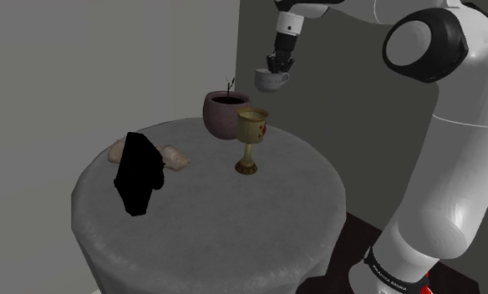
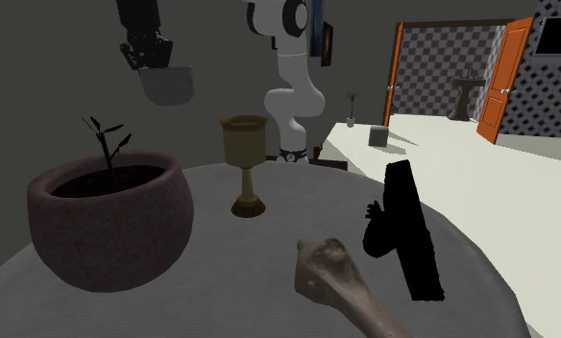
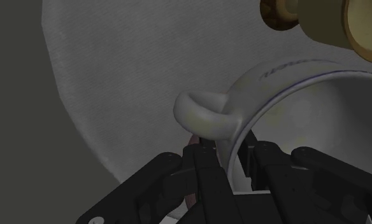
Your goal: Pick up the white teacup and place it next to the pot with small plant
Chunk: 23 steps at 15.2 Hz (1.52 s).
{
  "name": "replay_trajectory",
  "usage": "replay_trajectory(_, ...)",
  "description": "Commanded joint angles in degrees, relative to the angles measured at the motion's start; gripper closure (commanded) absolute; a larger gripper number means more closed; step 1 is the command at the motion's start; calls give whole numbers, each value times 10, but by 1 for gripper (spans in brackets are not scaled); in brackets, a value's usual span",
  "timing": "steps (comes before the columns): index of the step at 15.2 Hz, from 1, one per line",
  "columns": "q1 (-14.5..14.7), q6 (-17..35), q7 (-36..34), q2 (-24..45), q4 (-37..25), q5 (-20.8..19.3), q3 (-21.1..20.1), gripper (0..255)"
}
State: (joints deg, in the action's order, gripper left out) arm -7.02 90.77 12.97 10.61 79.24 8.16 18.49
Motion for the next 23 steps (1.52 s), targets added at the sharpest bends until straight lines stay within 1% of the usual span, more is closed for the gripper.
replay_trajectory(1,1,18,1,-2,19,-1,-1,255)
replay_trajectory(11,7,100,5,-16,114,-4,-3,255)
replay_trajectory(23,9,190,14,-12,201,0,-5,255)
